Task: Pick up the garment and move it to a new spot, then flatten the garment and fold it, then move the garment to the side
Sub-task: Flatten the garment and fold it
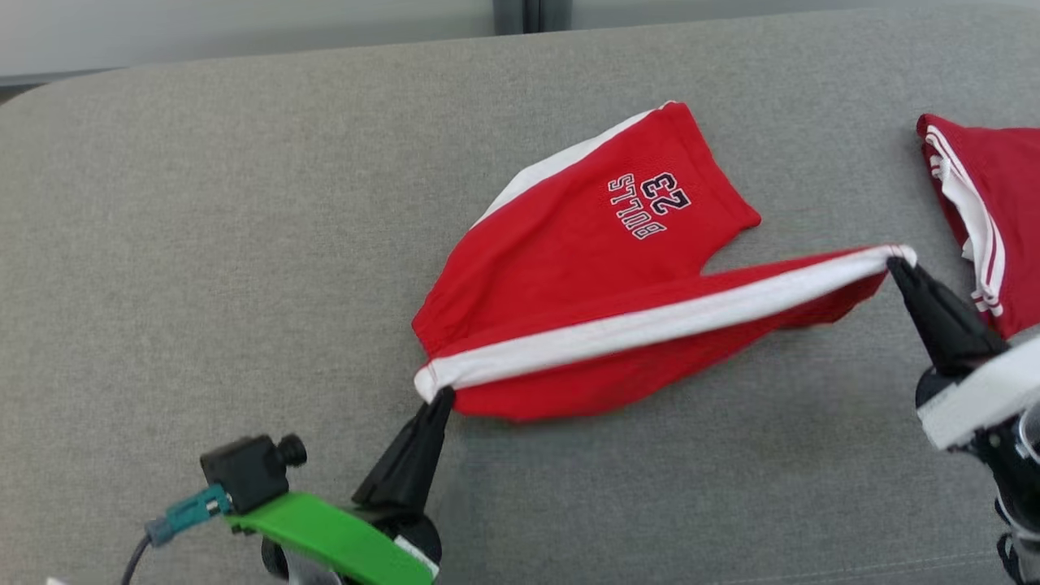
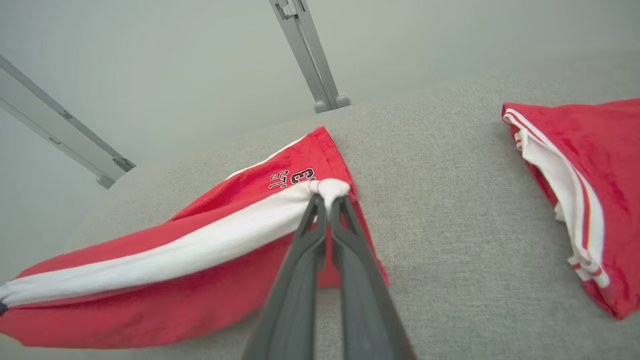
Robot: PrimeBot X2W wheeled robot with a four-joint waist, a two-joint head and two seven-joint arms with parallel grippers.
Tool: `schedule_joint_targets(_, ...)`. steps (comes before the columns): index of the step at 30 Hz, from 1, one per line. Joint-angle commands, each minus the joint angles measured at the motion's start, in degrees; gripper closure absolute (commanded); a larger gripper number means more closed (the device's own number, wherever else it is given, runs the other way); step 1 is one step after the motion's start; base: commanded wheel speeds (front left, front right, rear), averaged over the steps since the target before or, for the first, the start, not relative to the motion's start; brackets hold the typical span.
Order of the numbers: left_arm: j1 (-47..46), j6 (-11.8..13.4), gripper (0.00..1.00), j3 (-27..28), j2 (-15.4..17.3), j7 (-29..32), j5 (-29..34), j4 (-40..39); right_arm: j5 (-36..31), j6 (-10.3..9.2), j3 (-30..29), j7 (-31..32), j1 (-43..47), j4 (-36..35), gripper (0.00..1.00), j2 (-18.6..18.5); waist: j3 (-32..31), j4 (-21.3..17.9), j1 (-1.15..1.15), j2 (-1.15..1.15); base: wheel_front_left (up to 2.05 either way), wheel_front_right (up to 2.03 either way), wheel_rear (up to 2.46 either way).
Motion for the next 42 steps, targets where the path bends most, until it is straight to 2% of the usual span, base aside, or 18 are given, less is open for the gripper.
schedule_joint_targets(1,-3.01,0.61,1.0,0.72,-0.27,1.15,-0.65,1.08,-1.26,-0.07,0.47,1.36,-3.87,1.69,1.0,-1.04,3.87,1.94,0.0,0.0,0.0,0.0,0.0)
schedule_joint_targets(7,-16.28,1.21,1.0,2.26,-3.79,4.62,-1.16,8.69,-3.86,-0.07,2.99,6.03,-20.81,10.89,1.0,-1.81,10.89,5.87,0.0,0.0,0.0,0.0,0.0)
schedule_joint_targets(15,-28.47,-0.24,1.0,1.92,-9.68,5.67,-1.12,21.77,-7.6,-0.06,7.03,6.78,-36.32,24.08,1.0,-1.52,15.67,9.37,0.0,0.0,0.0,0.0,0.0)
schedule_joint_targets(22,-31.57,-2.04,1.0,1.41,-12.43,4.05,-1.05,27.1,-8.08,-0.06,9.13,4.0,-41.51,31.28,1.0,-2.73,16.04,11.16,0.0,0.0,0.0,0.0,0.0)
schedule_joint_targets(30,-30.46,-3.1,0.98,1.26,-12.91,3.33,-1.9,27.34,-7.45,-0.06,10.43,1.25,-43.34,34.72,1.0,-4.07,16.01,11.51,0.0,0.0,0.0,0.0,0.0)
schedule_joint_targets(31,-30.3,-2.62,0.82,1.02,-12.64,3.45,-1.37,27.85,-8.08,-0.06,11.03,0.09,-43.53,35.23,0.61,-4.2,15.92,11.43,0.0,0.0,0.0,0.0,0.0)
schedule_joint_targets(32,-30.22,-2.45,0.65,1.12,-12.72,3.35,-1.42,28.03,-8.36,-0.06,11.19,-0.61,-43.69,35.48,0.0,-4.36,15.9,11.38,0.0,0.0,0.0,0.0,0.0)
schedule_joint_targets(33,-30.07,-2.34,0.39,1.31,-12.87,3.17,-1.75,28.06,-8.88,-0.06,11.3,-1.55,-43.94,35.73,0.0,-4.6,15.9,11.31,0.0,0.0,0.0,0.0,0.0)
schedule_joint_targets(34,-30.07,-2.3,0.0,1.31,-12.79,2.84,-1.43,27.99,-8.93,-0.06,11.47,-2.04,-44.02,35.92,0.0,-4.68,15.84,11.26,0.0,0.0,0.0,0.0,0.0)
schedule_joint_targets(39,-28.97,-0.82,0.0,0.43,-10.71,0.04,3.1,27.35,-9.05,-0.06,11.88,-4.17,-43.62,35.64,0.0,-6.02,14.98,10.73,0.0,0.0,0.0,0.0,0.0)
schedule_joint_targets(42,-27.79,0.48,0.0,0.35,-9.37,-4.71,7.43,25.77,-8.17,-0.06,12.37,-3.39,-42.14,35.28,0.0,-6.75,14.44,10.41,0.0,0.0,0.0,0.0,0.0)
